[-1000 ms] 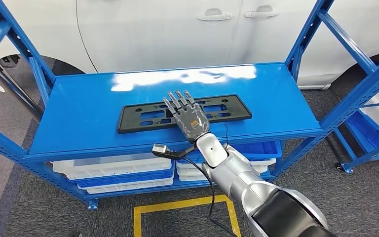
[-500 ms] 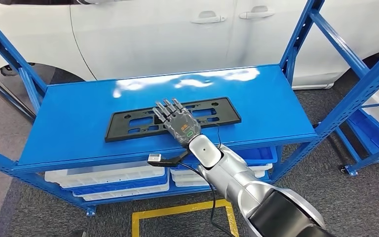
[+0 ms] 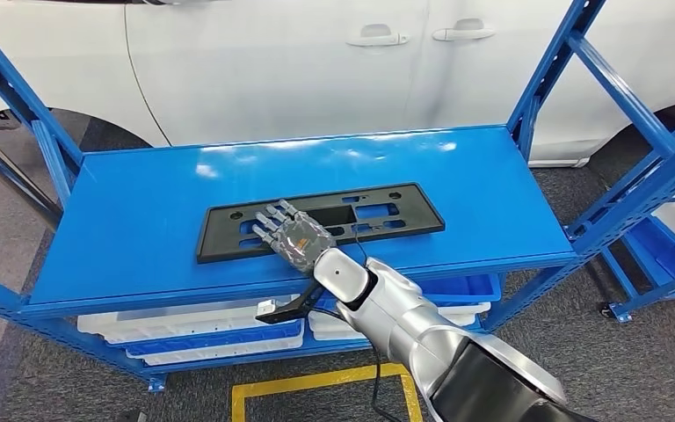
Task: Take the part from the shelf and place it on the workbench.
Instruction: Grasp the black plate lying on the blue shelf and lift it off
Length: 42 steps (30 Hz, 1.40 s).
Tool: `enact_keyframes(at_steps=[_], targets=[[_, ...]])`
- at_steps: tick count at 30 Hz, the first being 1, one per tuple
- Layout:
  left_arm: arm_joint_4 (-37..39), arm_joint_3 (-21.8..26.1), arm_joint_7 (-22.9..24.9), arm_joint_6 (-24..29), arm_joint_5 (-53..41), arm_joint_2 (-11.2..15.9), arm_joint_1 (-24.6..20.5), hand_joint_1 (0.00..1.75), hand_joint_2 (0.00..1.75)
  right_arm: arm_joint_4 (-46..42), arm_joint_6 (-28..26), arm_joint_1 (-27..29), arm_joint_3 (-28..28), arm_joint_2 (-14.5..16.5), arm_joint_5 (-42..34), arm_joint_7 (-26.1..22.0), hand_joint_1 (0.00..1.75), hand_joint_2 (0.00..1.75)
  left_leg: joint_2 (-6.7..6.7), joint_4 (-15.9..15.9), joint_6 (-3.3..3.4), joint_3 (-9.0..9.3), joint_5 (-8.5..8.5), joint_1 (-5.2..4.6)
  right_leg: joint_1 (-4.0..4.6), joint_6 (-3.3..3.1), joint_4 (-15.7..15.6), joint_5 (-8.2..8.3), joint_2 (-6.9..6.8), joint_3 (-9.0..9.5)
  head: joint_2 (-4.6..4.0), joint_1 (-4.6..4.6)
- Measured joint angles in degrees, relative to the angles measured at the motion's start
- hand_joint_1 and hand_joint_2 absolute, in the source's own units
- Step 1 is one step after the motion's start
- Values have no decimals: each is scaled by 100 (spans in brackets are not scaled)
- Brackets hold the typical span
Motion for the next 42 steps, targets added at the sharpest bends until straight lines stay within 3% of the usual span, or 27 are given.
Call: enact_keyframes(at_steps=[1,2,3,5,6,8,10,12,14,16,17,18,20,22,27,29,31,32,33,34,36,38,42], targets=[[0,0,-1,-3,-4,-1,1,0,0,2,7,3,11,0,-5,40,0,0,-1,2,1,9,-13,-1,-16,13,297,-54,-2,-198,0,0],[0,0,0,-7,-9,-3,2,0,0,4,7,2,18,0,-11,79,0,0,-3,3,-2,25,-29,0,-29,17,392,5,-5,-300,0,0],[0,-1,1,-10,-20,-8,1,0,0,4,6,-4,20,0,-16,120,0,0,-6,4,-10,51,-48,0,-38,12,251,175,-9,-282,0,0],[0,-3,1,-22,-47,-24,-7,0,0,3,8,-28,21,0,-33,196,0,0,-13,2,-34,124,-95,0,-39,-29,-535,660,-18,28,-1,0],[0,-5,1,-28,-57,-32,-16,0,0,3,18,-50,20,0,-50,241,0,0,-16,6,-56,148,-119,-9,-26,-53,-919,819,-21,195,-1,0],[0,-12,2,-37,-63,-40,-28,0,0,3,57,-105,11,-1,-87,331,0,0,-17,-1,-112,166,-153,-23,6,-92,-1279,899,-18,346,-1,0],[0,-19,3,-38,-63,-42,-33,0,0,4,112,-158,-13,-3,-120,408,0,0,-12,-24,-181,184,-176,-21,13,-141,-1317,882,-5,373,0,0],[0,-28,2,-42,-63,-43,-40,0,0,4,196,-214,-45,-3,-154,474,13,87,-2,104,-232,158,-273,-12,-10,-205,-1383,883,-1,440,0,0],[0,-34,-10,-47,-61,-43,-43,0,0,9,341,-263,-77,-2,-183,530,100,175,2,676,-255,-106,-556,-7,-16,-255,-1421,869,-8,500,0,0],[0,-34,-49,-50,-31,-39,-32,0,0,27,541,-277,-111,-2,-207,565,174,175,2,1420,-275,-520,-822,-6,3,-290,-1416,843,-10,524,0,0],[0,-34,-73,-51,-5,-36,-25,0,0,39,639,-276,-132,-2,-220,574,175,175,2,1593,-281,-647,-816,-6,10,-297,-1412,827,-8,537,0,0],[0,-33,-97,-55,20,-36,-20,0,0,49,734,-276,-152,-2,-233,580,175,175,3,1536,-282,-665,-685,-6,14,-297,-1404,807,-3,556,0,0],[0,-33,-124,-58,45,-33,-15,0,0,58,891,-278,-188,-2,-259,586,175,175,9,858,-268,-422,-207,-6,16,-274,-1379,745,7,612,0,0],[0,-33,-133,-58,49,-31,-15,0,0,60,983,-280,-210,-2,-278,590,175,175,17,258,-248,-183,103,-6,18,-249,-1357,694,9,647,0,0],[-1,-33,-134,-55,52,-30,-13,0,0,63,1047,-284,-225,-3,-284,597,175,175,13,122,-214,-123,104,-16,27,-218,-1346,680,11,637,0,0],[-2,-33,-136,-48,56,-30,-35,0,0,64,1161,-320,-274,-7,-286,623,175,175,3,52,-108,-79,59,-14,24,-104,-785,383,8,346,0,0],[-2,-33,-136,-37,60,-31,-67,0,0,65,1225,-345,-314,-15,-287,632,175,175,1,4,-22,-48,40,-2,0,-3,140,-7,1,-142,0,0],[-2,-33,-136,-30,63,-31,-73,0,0,65,1222,-342,-315,-20,-287,620,175,175,1,5,-19,-43,34,-3,-13,3,372,-36,0,-287,0,0],[-2,-33,-137,-21,68,-31,-77,0,0,65,1216,-340,-317,-22,-287,608,175,175,-1,7,-21,-35,28,-3,-22,0,380,51,-2,-321,0,0],[-1,-33,-139,-14,77,-31,-81,0,0,62,1208,-341,-323,-23,-288,599,175,175,-5,9,-25,-22,19,-3,-28,-12,146,238,-4,-235,0,0],[-1,-33,-172,1,101,-36,-93,0,0,58,1170,-351,-347,-24,-301,596,175,175,-16,16,-47,3,-3,-11,-16,-65,-686,665,-7,139,0,0],[-2,-33,-252,11,118,-42,-101,0,0,57,1080,-362,-387,-24,-337,587,175,175,-24,19,-93,2,-17,-25,13,-110,-1222,840,-9,371,0,0],[-2,-38,-519,14,125,-44,-103,0,175,39,813,-369,-505,-33,-461,516,175,175,-15,38,-213,-8,-71,-24,0,-193,-1358,858,5,420,0,0]])
